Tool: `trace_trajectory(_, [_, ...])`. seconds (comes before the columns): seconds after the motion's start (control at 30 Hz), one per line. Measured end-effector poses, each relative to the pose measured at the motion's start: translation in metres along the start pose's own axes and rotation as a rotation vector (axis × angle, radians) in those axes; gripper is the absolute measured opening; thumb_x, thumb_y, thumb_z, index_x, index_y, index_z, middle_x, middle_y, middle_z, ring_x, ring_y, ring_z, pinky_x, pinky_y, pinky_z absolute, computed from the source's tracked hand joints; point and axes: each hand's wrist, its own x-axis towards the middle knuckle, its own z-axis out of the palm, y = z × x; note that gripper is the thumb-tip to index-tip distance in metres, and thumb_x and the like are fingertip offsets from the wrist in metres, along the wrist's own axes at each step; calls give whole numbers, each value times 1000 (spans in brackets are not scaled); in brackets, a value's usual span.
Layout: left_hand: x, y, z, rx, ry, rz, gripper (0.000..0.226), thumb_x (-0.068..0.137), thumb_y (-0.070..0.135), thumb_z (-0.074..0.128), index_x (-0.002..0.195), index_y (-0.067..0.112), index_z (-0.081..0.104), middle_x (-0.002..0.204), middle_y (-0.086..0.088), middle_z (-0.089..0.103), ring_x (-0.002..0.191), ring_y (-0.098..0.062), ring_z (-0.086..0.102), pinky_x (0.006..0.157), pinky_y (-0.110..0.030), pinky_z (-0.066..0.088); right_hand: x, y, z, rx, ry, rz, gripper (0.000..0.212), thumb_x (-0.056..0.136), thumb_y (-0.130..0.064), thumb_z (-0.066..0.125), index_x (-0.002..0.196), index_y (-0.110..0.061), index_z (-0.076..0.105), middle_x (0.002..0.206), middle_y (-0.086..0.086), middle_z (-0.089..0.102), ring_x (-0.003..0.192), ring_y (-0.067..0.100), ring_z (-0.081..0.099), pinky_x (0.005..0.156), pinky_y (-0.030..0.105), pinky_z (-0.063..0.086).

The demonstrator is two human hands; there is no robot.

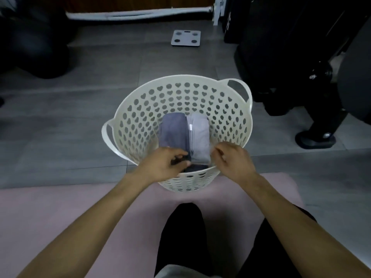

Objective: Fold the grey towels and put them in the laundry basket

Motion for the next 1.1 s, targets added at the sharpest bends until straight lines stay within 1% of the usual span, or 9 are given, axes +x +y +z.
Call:
trace_trajectory(0.1, [-28,8,18,344,-114,21,44,82,58,62,120,36,60,108,13,68,99,-10,63,80,-28,50,-21,11,-7,-77,-65,-103,41,87,-43,41,72,-12,63,71,-4,62,63,18,55,69,29,45])
trace_trajectory(0.17, [-27,7,30,643,-83,-19,28,89,43,55,114,31,60,106,4,69,97,-21,64,76,-29,47,-29,18,-9,-181,-154,-224,41,89,-49,45,79,-16,68,74,-5,65,68,16,58,80,27,42])
trace_trajectory(0.23, [-21,7,36,736,-28,-100,23,91,32,50,109,27,63,102,-2,70,95,-25,65,73,-30,46,-31,23,-8,-301,-269,-298,34,88,-46,51,90,-16,67,81,-3,66,76,19,60,84,32,43])
trace_trajectory(0.3, [-11,6,39,753,15,-108,21,92,29,49,106,26,65,99,-2,70,93,-26,65,71,-31,45,-27,23,-6,-401,-325,-290,15,84,-23,59,94,-11,62,85,5,66,83,29,61,81,36,41])
trace_trajectory(0.4, [10,3,34,728,81,-114,20,96,28,47,103,24,65,97,-3,69,89,-26,65,68,-30,42,-7,15,-6,-525,-335,-145,22,81,-4,54,100,-13,56,92,6,66,87,30,61,79,33,37])
trace_trajectory(0.57, [46,-6,19,752,103,-95,20,95,24,46,104,24,64,93,-2,70,86,-25,65,70,-31,44,32,15,1,-530,-283,5,26,82,-2,54,103,-18,56,95,1,67,88,25,63,73,30,36])
trace_trajectory(0.8, [94,-11,3,727,96,-108,21,96,25,46,107,24,64,96,-3,69,88,-25,65,68,-29,43,78,30,1,-564,-228,60,25,86,-4,52,107,-15,61,100,5,68,97,27,63,90,31,41])
trace_trajectory(0.9, [109,-16,-4,699,117,-138,20,96,26,48,107,24,65,96,-4,70,89,-26,65,73,-30,45,94,27,-1,-562,-220,67,28,88,-1,50,112,-10,60,107,9,65,106,28,58,94,33,40])
trace_trajectory(1.1, [113,-41,-16,672,93,-159,23,90,29,56,110,25,65,100,-2,70,98,-23,62,97,-33,35,112,19,-3,-306,-274,94,29,85,0,51,111,-8,61,108,10,61,101,29,57,81,31,47])
